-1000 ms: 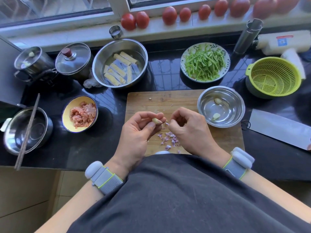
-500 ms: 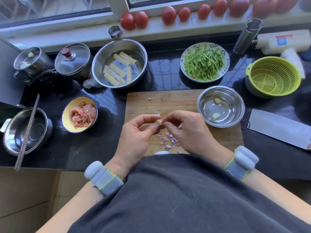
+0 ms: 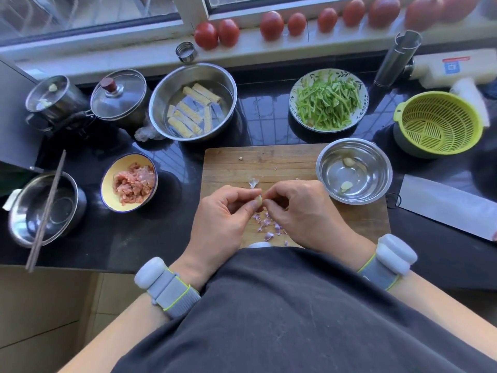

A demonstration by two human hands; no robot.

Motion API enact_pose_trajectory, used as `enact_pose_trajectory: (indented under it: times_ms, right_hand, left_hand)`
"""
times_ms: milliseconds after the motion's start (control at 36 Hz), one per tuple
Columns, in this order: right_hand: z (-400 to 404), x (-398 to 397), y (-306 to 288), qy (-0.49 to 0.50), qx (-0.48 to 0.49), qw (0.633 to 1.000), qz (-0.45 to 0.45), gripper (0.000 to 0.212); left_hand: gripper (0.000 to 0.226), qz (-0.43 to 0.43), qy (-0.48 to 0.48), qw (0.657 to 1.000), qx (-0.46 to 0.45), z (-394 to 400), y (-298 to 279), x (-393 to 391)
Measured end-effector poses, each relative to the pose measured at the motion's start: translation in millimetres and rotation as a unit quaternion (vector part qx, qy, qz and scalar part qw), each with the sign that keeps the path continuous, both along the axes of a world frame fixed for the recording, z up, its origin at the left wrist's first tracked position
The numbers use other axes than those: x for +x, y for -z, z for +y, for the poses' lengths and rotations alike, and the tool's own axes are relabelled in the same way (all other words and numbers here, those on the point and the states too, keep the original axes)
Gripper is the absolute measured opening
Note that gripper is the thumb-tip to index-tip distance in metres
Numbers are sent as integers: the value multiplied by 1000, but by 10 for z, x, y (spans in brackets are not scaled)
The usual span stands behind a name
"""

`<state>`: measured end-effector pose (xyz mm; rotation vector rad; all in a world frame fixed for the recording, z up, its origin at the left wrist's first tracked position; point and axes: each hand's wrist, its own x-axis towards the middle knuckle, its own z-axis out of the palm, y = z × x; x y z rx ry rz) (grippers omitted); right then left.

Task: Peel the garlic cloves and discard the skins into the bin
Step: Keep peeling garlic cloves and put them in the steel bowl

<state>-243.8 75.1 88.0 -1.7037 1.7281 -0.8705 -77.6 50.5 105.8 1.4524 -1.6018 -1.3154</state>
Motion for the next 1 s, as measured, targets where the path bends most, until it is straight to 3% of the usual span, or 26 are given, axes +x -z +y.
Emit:
enact_pose_trajectory:
  times_ms: [389,639,1000]
  right_hand:
    - [-3,36,44,18,-18,1000,0,6]
    - [2,71,-17,65,118,973,-188,20]
    - [-8,46,-34,85,155,952,-251,23]
  left_hand:
    - [17,-15,23,999,-35,12,19,-11]
    - [14,61,-1,997,41,-4,28,-2]
    - [13,97,-18,993,65,-20,34,-19]
